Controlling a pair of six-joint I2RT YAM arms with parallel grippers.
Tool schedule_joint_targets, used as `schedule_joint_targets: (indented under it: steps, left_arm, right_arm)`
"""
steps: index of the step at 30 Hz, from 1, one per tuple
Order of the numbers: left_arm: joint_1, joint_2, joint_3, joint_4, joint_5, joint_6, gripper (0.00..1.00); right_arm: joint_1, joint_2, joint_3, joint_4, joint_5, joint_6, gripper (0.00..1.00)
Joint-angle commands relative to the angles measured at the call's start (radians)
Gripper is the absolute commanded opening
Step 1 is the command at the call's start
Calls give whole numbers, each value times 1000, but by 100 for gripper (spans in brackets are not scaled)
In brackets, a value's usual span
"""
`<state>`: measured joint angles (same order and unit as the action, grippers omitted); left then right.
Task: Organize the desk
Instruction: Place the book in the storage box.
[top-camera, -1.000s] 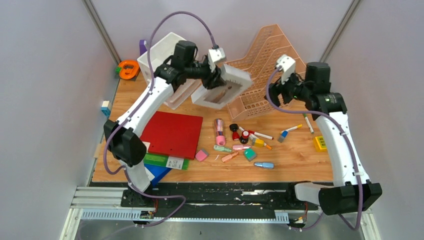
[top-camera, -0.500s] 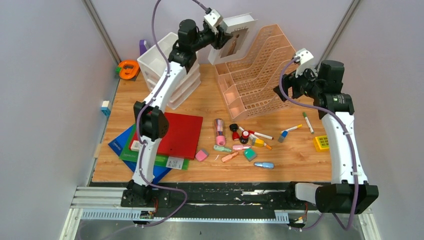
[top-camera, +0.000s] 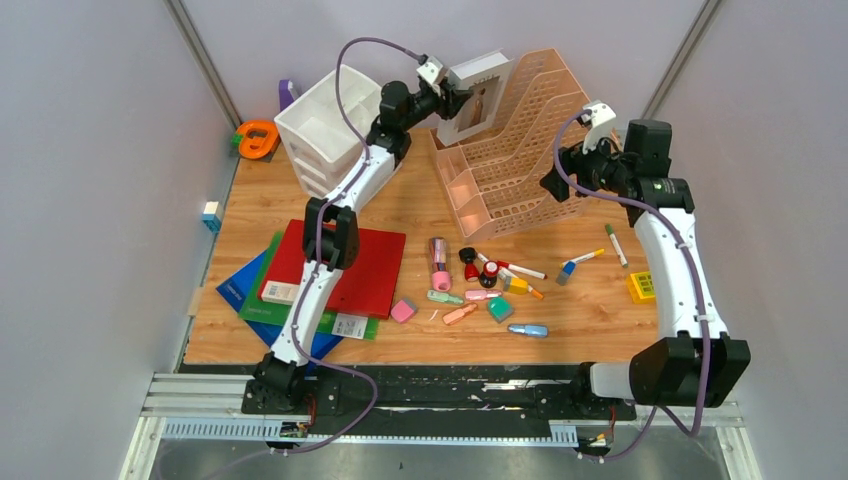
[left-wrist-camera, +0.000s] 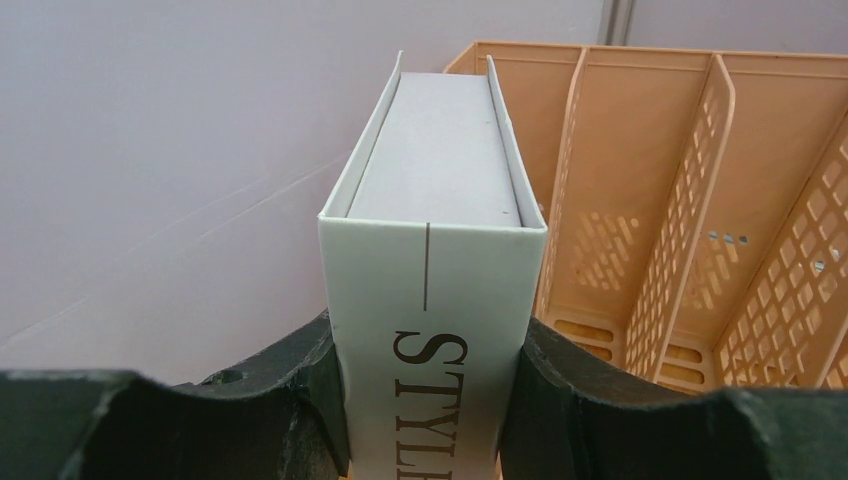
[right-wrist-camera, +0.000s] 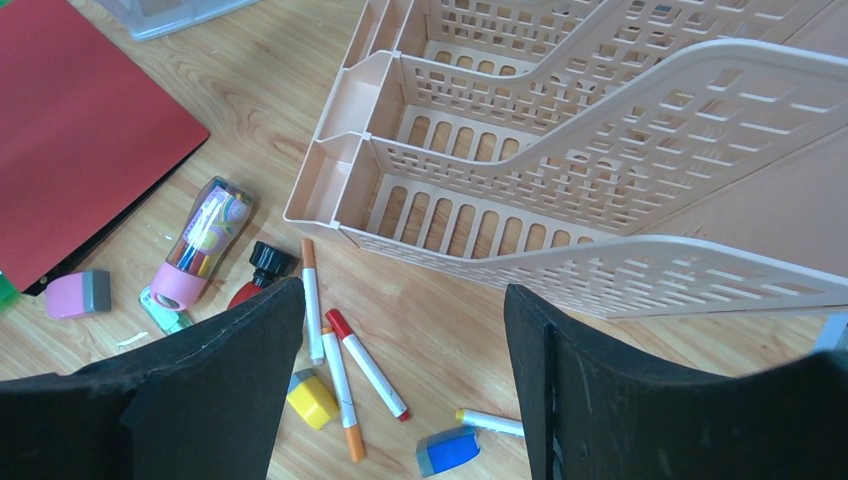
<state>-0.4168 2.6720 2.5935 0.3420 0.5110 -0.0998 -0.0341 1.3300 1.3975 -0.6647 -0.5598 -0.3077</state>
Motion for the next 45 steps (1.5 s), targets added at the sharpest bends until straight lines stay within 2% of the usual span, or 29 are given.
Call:
schedule_joint_targets:
  steps: [1, 12, 22, 32, 45]
  left_arm:
    - [3, -5, 65, 178, 53, -64, 0]
    - [0, 1, 69, 233, 142, -93, 0]
    - [-16, 76, 120, 244, 181, -84, 0]
    - [-37, 150, 148, 240, 162, -32, 0]
    - [-66, 212, 182, 290, 69, -13, 0]
  right_arm:
    - [-4, 4, -12, 39, -8, 11, 73]
    - [-15, 36, -24, 40, -22, -2, 73]
    - [-20, 55, -25, 41, -27, -2, 73]
    - [-20, 77, -32, 40, -23, 3, 73]
    - [-20, 113, -24, 39, -37, 14, 72]
